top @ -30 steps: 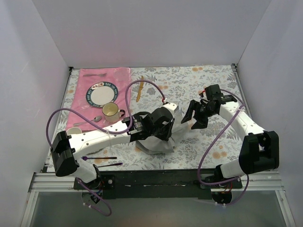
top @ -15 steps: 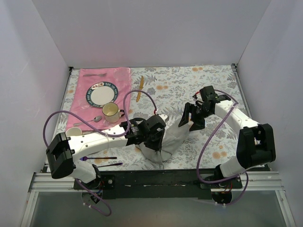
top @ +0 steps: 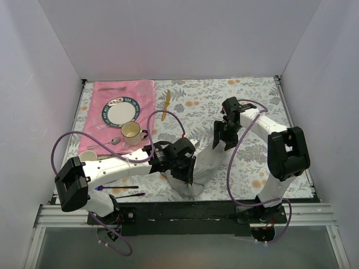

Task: Fold the napkin, place the utensils inside, and roll it up
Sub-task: Flatten the napkin out

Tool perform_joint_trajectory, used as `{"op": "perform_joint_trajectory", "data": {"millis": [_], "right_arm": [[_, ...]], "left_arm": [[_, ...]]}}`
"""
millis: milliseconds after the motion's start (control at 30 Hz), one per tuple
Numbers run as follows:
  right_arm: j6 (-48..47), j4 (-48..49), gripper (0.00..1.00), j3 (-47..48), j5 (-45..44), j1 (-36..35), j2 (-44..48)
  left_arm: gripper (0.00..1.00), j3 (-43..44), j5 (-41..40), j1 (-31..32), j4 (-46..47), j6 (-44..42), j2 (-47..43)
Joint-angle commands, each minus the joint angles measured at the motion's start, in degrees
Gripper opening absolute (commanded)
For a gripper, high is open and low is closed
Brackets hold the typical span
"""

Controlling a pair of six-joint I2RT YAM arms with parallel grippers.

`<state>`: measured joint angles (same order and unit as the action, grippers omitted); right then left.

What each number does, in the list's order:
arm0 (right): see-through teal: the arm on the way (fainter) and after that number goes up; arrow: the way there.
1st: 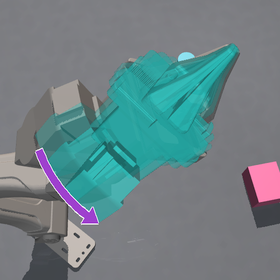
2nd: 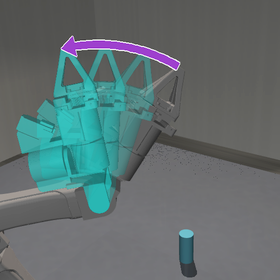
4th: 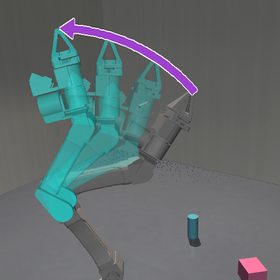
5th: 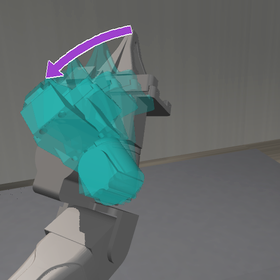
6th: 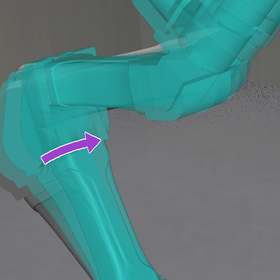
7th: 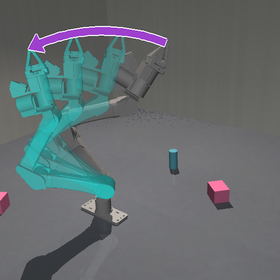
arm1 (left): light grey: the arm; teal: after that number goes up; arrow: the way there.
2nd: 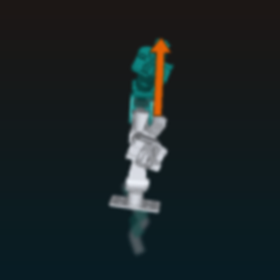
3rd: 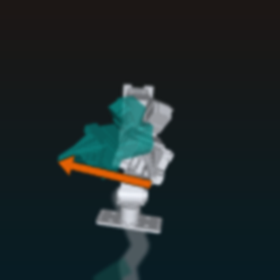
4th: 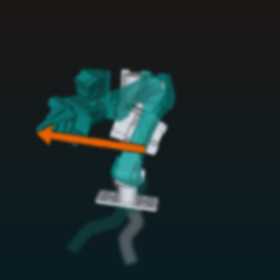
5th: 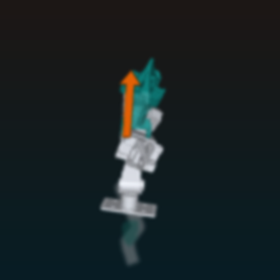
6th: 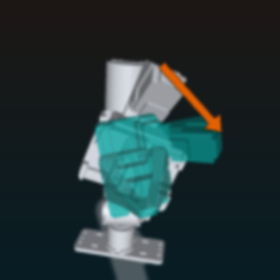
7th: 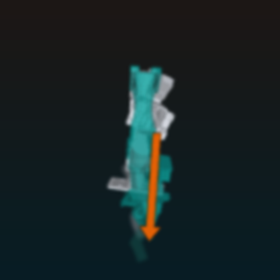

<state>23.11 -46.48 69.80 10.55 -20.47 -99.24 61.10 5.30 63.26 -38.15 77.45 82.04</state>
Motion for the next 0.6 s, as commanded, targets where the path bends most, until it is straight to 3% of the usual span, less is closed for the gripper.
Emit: {"op": "perform_joint_trajectory", "data": {"millis": [0, 100, 333, 400, 433, 500, 567], "right_arm": [[-0.53, 0.5, 0.61, 1.75, -4.76, 0.25, -2.44], [-0.44, 3.41, 0.43, 0.43, -0.8, 0.25, -3.94], [-2.37, 6.22, 0.34, 1.04, 1.66, 0.25, -4.55], [-2.9, 7.01, 0.33, 0.95, 3.68, 0.25, -4.56], [-3.07, 7.45, 0.23, 0.95, 3.69, 0.17, -4.38], [-3.16, 7.19, 0.02, 1.39, 1.25, 0.25, -3.16], [-3.51, 4.13, 0.01, 4.02, -2.27, 0.17, -1.93]], "left_arm": [[0.18, 1.73, 0.86, -0.86, -1.48, 0.24, -0.65], [0.29, 3.76, -0.11, -1.74, -3.15, 0.77, -0.92], [0.36, 3.24, 2.35, -4.64, -3.6, 0.42, -0.83], [0.3, 3.23, 2.88, -4.99, -3.68, -0.19, -0.74], [0.2, 3.41, 2.18, -4.99, -4.12, -0.19, -0.65], [0.14, 5.5, 1.38, -5.78, -5.43, -1.59, -0.39], [0.07, 8.75, -1.5, -6.13, -7.02, -2.39, -0.22]]}}
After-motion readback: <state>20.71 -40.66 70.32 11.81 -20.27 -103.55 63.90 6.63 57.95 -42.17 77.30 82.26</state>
